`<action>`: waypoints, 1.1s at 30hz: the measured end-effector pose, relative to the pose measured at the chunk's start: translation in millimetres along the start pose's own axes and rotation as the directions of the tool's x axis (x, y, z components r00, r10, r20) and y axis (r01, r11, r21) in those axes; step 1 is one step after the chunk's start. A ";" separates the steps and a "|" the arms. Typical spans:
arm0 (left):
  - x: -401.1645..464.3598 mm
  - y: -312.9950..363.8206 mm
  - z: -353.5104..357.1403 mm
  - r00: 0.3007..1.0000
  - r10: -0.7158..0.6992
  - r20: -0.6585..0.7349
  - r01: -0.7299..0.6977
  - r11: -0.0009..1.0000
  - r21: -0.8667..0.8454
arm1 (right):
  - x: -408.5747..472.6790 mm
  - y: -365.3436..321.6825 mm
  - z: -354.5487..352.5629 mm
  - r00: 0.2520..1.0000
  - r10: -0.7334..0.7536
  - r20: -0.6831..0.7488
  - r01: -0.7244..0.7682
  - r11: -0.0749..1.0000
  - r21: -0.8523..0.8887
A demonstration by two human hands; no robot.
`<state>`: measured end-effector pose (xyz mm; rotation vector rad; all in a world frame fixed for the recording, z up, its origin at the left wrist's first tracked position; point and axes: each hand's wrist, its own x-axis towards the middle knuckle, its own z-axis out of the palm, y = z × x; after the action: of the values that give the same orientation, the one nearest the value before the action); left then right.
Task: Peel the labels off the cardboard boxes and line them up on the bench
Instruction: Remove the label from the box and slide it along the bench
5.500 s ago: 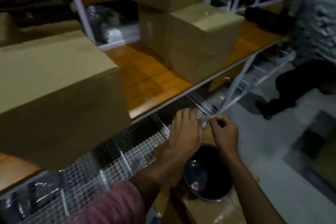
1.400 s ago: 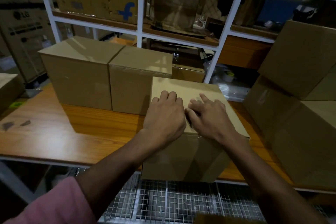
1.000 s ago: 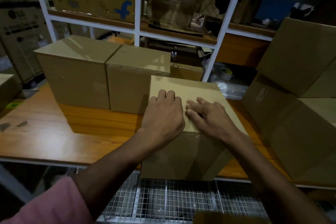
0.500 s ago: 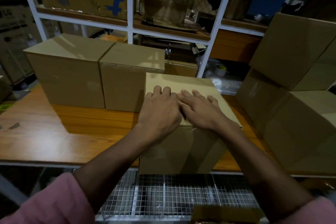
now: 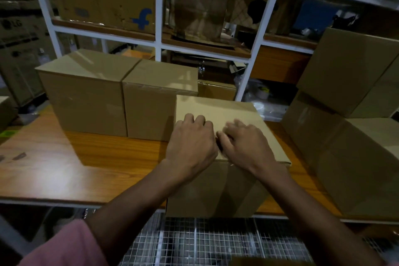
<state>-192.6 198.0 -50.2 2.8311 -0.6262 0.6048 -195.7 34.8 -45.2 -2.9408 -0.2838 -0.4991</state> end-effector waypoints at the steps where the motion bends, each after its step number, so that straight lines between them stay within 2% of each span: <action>1: -1.0 1.3 0.2 1.000 0.002 -0.001 -0.002 1.000 0.005 | -3.0 3.8 -0.8 0.998 -0.057 0.035 0.055 0.997 0.060; 2: -1.0 1.9 0.1 1.000 0.001 -0.005 -0.001 1.000 0.006 | -3.0 6.1 -1.3 0.991 -0.093 0.096 0.083 0.991 0.103; 4: 1.4 0.9 -1.0 1.000 -0.009 -0.005 0.009 1.000 -0.010 | 4.3 4.0 -0.5 0.978 -0.041 0.206 0.027 0.997 0.071; 7: 1.7 -1.4 -0.2 1.000 -0.011 0.001 0.011 1.000 -0.010 | 8.0 -2.9 4.6 0.989 0.088 0.116 -0.084 0.996 -0.036; 9: 0.1 -0.4 0.2 1.000 -0.010 0.002 0.010 1.000 -0.016 | 4.3 4.3 6.7 0.996 0.060 0.071 -0.064 0.996 0.061; 11: -1.0 0.7 1.2 1.000 -0.008 -0.005 0.008 1.000 -0.004 | 0.6 13.5 8.9 0.991 -0.020 0.136 -0.001 0.989 0.148; 13: 0.9 0.2 1.0 1.000 -0.016 -0.010 0.015 1.000 -0.015 | 4.5 14.3 9.6 0.978 -0.015 0.207 -0.011 0.992 0.125; 15: 1.9 -1.2 1.1 1.000 -0.022 -0.005 0.022 1.000 -0.022 | 8.4 3.7 7.9 0.981 0.048 0.187 -0.053 0.998 0.023; 17: 1.4 -2.4 1.1 1.000 -0.021 -0.001 0.021 1.000 -0.017 | 9.7 1.5 8.7 0.989 0.065 0.134 -0.071 0.997 0.034; 19: 0.8 -1.7 1.2 1.000 -0.014 -0.006 0.014 1.000 -0.008 | 4.8 8.7 7.4 0.991 -0.039 0.130 0.023 0.992 0.124; 21: 1.3 0.0 1.9 1.000 -0.011 -0.017 0.011 1.000 0.000 | 3.5 15.6 4.7 0.972 -0.119 0.202 0.081 0.979 0.186; 24: 3.7 -1.8 3.8 1.000 -0.014 -0.022 0.013 1.000 -0.023 | 12.6 7.0 4.4 0.955 -0.025 0.295 0.005 0.998 0.069; 25: 3.3 -3.1 4.7 1.000 -0.017 -0.025 0.017 0.999 -0.032 | 13.6 2.1 5.2 0.960 0.027 0.279 -0.034 0.999 0.020; 27: 2.7 -4.5 4.4 0.999 -0.021 -0.029 0.020 0.999 -0.047 | 9.1 -2.8 3.2 0.986 0.098 0.132 -0.098 0.995 -0.007; 29: 2.1 -3.7 3.2 0.999 -0.013 -0.032 0.011 0.999 -0.036 | -3.5 2.7 4.3 0.999 0.023 -0.035 -0.020 0.997 0.081; 31: 1.6 -2.0 2.1 1.000 -0.005 -0.031 0.004 1.000 -0.020 | -10.7 7.0 2.8 0.994 -0.098 -0.038 0.104 0.977 0.186; 33: 1.7 -1.0 1.0 1.000 -0.014 -0.016 0.014 1.000 -0.025 | -7.4 4.0 0.1 0.991 -0.124 0.050 0.114 0.980 0.161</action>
<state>-190.4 198.0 -50.4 2.8019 -0.6060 0.6131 -201.7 29.7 -48.3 -2.7993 -0.4856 -0.3850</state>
